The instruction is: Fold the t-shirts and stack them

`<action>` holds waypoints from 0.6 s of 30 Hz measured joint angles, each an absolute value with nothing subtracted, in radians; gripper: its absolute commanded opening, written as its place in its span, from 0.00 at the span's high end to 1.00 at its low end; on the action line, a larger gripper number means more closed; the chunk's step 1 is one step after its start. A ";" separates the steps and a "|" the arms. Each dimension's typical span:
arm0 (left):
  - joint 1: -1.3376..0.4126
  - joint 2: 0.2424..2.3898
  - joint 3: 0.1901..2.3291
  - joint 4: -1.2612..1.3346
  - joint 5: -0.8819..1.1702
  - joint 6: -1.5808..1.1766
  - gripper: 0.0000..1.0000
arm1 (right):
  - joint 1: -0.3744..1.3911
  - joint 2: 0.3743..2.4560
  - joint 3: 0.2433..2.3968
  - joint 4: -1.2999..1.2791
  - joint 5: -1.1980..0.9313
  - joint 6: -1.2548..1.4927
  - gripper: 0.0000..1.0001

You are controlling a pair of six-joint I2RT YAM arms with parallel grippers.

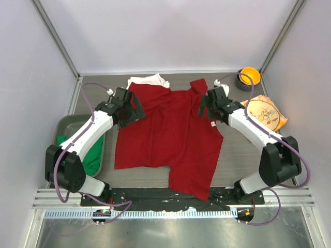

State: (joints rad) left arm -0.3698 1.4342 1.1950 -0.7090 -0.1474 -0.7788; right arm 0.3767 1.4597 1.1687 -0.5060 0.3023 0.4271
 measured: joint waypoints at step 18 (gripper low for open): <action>-0.366 1.816 1.406 -0.532 -0.078 -0.751 0.00 | 0.296 1.847 1.331 -0.252 0.192 0.479 0.01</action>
